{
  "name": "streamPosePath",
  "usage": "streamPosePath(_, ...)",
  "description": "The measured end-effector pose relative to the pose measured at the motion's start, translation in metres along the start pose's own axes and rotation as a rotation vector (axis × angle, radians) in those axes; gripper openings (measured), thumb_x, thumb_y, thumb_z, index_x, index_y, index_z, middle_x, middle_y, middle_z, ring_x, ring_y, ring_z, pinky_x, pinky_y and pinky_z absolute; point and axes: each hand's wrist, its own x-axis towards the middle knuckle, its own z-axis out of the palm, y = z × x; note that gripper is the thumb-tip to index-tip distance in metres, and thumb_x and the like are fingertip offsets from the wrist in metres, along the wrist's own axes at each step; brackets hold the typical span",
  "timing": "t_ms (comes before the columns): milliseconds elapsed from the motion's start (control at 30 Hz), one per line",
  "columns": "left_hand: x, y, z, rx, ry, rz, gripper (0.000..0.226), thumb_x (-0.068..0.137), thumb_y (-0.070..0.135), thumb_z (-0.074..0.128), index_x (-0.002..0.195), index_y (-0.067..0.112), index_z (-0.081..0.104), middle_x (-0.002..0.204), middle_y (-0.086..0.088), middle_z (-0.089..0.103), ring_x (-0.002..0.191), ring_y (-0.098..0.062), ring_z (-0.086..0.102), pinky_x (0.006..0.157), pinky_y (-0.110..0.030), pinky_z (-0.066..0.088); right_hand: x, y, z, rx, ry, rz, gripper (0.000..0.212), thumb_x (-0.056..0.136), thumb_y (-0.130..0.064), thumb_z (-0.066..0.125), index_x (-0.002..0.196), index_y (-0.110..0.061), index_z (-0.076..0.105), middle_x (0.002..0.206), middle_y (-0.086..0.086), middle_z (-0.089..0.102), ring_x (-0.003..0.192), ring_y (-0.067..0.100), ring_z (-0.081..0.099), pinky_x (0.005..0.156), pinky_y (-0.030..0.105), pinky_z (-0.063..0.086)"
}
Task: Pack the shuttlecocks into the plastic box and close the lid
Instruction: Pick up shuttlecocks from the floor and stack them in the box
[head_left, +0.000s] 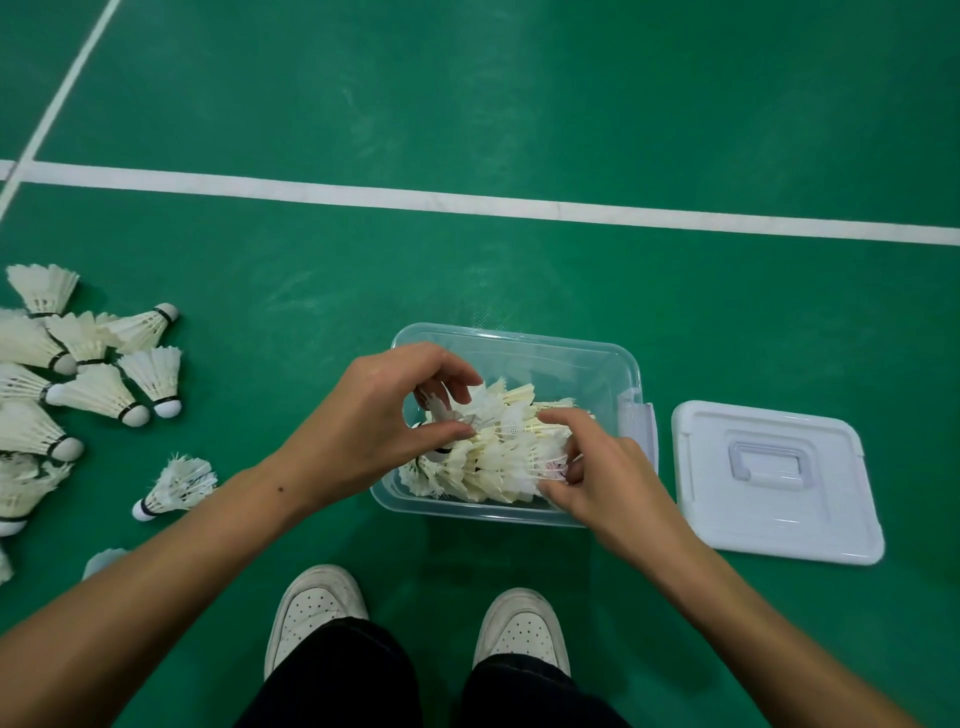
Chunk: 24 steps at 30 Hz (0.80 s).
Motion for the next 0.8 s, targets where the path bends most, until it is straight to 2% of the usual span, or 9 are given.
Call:
streamPosePath(133, 0.001, 0.002, 0.002, -0.026, -0.030, -0.010, 0.041, 0.081, 0.024, 0.090, 0.117, 0.017, 0.072, 0.097, 0.014, 0.072, 0.089, -0.010, 0.071, 0.083, -0.029, 0.059, 0.005, 0.005, 0.006, 0.035, -0.046, 0.014, 0.074, 0.088, -0.019, 0.082, 0.149, -0.036, 0.044, 0.084, -0.003, 0.068, 0.077, 0.014, 0.066, 0.077, 0.041, 0.059)
streamPosePath(333, 0.006, 0.006, 0.006, -0.062, -0.113, -0.018, 0.044, 0.081, 0.021, 0.091, 0.120, 0.016, 0.070, 0.097, 0.012, 0.072, 0.085, -0.010, 0.072, 0.081, -0.029, 0.058, -0.003, 0.012, -0.033, 0.152, -0.251, 0.041, 0.079, 0.085, -0.043, 0.085, 0.150, -0.047, 0.040, 0.108, -0.012, 0.068, 0.096, 0.006, 0.072, 0.095, 0.032, 0.060)
streamPosePath(433, 0.011, 0.009, 0.006, -0.087, -0.145, -0.012, 0.050, 0.082, 0.019, 0.091, 0.125, 0.017, 0.066, 0.099, 0.012, 0.072, 0.086, -0.012, 0.073, 0.081, -0.032, 0.059, -0.010, 0.011, -0.057, 0.054, -0.168, -0.008, 0.063, 0.087, -0.038, 0.084, 0.142, -0.041, 0.053, 0.110, -0.018, 0.071, 0.102, 0.002, 0.068, 0.096, 0.032, 0.059)
streamPosePath(533, 0.020, 0.016, 0.007, -0.115, -0.195, 0.005, 0.058, 0.081, 0.016, 0.092, 0.130, 0.018, 0.061, 0.101, 0.010, 0.071, 0.086, -0.014, 0.073, 0.081, -0.034, 0.059, -0.014, -0.004, -0.069, 0.176, 0.012, -0.140, 0.050, 0.088, -0.026, 0.085, 0.132, -0.033, 0.065, 0.110, -0.017, 0.074, 0.107, 0.005, 0.070, 0.095, 0.031, 0.060)
streamPosePath(600, 0.028, 0.019, 0.008, -0.130, -0.230, 0.016, 0.062, 0.082, 0.015, 0.091, 0.134, 0.019, 0.057, 0.104, 0.009, 0.070, 0.087, -0.016, 0.073, 0.082, -0.037, 0.059, -0.012, -0.019, -0.070, 0.296, 0.067, -0.244, 0.050, 0.087, -0.019, 0.087, 0.132, -0.027, 0.068, 0.117, -0.017, 0.074, 0.115, 0.007, 0.070, 0.098, 0.029, 0.059)
streamPosePath(700, 0.038, 0.022, 0.008, -0.204, -0.259, 0.002, 0.069, 0.082, 0.013, 0.091, 0.139, 0.020, 0.053, 0.108, 0.004, 0.067, 0.087, -0.022, 0.073, 0.084, -0.043, 0.060, -0.005, -0.034, -0.063, 0.311, 0.077, -0.348, 0.053, 0.086, -0.015, 0.088, 0.134, -0.022, 0.066, 0.122, -0.014, 0.074, 0.117, 0.009, 0.070, 0.101, 0.032, 0.057)
streamPosePath(800, 0.044, 0.021, 0.010, -0.277, -0.234, -0.026, 0.071, 0.082, 0.014, 0.091, 0.141, 0.019, 0.052, 0.110, 0.001, 0.064, 0.088, -0.027, 0.071, 0.086, -0.048, 0.059, -0.001, -0.036, -0.058, 0.339, 0.109, -0.349, 0.055, 0.087, -0.013, 0.086, 0.136, -0.021, 0.063, 0.105, -0.010, 0.076, 0.104, 0.011, 0.074, 0.096, 0.033, 0.060)
